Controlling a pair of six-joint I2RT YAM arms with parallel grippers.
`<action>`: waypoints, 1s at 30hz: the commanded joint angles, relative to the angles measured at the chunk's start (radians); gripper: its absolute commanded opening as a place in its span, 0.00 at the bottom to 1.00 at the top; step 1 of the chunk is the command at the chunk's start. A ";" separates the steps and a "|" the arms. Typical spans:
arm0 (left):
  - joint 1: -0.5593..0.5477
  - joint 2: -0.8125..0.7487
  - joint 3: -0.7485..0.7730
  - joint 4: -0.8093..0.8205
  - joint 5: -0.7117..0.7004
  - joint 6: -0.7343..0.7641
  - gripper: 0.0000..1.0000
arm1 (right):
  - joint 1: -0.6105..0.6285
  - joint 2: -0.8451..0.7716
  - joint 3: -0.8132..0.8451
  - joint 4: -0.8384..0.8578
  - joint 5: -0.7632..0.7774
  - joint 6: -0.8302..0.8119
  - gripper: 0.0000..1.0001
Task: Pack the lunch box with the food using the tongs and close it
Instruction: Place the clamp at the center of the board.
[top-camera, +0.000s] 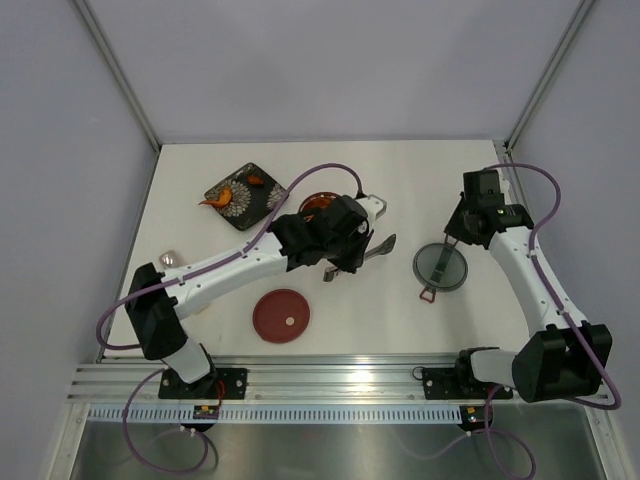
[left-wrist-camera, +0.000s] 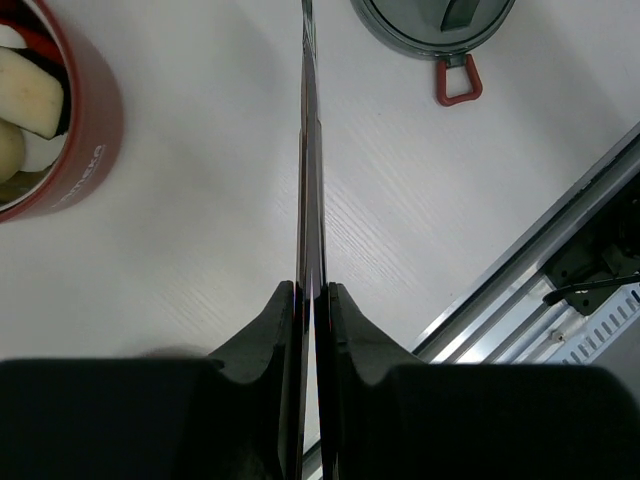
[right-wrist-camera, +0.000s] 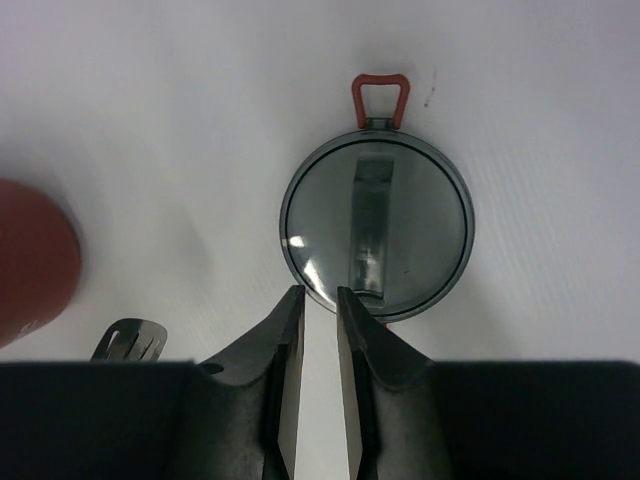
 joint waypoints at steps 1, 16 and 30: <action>-0.028 0.015 -0.027 0.164 -0.077 -0.015 0.02 | -0.055 -0.050 -0.013 -0.020 0.015 -0.047 0.27; -0.033 -0.077 -0.231 0.361 -0.141 0.039 0.06 | -0.078 -0.039 -0.038 0.011 -0.054 -0.032 0.27; -0.044 0.064 -0.320 0.498 -0.135 -0.013 0.34 | -0.078 -0.049 -0.102 0.015 -0.088 -0.006 0.27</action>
